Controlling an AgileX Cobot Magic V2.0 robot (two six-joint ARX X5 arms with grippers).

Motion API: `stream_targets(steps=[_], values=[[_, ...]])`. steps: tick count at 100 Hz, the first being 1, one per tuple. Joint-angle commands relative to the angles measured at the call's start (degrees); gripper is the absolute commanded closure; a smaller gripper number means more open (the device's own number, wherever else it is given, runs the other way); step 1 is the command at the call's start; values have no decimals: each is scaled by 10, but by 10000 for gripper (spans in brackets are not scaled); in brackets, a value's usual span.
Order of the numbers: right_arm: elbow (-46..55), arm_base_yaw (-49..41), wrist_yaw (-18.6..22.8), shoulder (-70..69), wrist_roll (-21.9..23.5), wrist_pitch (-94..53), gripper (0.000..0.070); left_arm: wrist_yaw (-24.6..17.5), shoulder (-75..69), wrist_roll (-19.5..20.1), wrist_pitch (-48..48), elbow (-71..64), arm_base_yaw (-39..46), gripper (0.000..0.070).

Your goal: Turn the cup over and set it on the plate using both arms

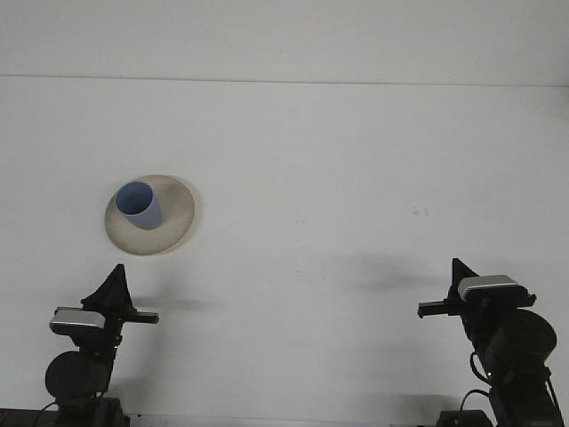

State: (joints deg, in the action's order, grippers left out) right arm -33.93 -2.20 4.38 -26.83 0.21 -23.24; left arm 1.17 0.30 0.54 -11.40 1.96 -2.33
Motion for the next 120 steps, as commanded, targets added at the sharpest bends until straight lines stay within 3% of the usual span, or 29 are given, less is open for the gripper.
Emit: stream_targets(steps=[1,71,97,120], values=[[-6,0,1,-1,4,8,700,-1,0,0,-7,-12,0,689],[2,0,0,22,4,14,700,-1,0,0,-7,-12,0,689],[130,0,1,157,4,140,700,-1,0,0,-7,-12,0,689],[226,0,-4,271,4,154,700,-1,0,0,-7,-12,0,689]])
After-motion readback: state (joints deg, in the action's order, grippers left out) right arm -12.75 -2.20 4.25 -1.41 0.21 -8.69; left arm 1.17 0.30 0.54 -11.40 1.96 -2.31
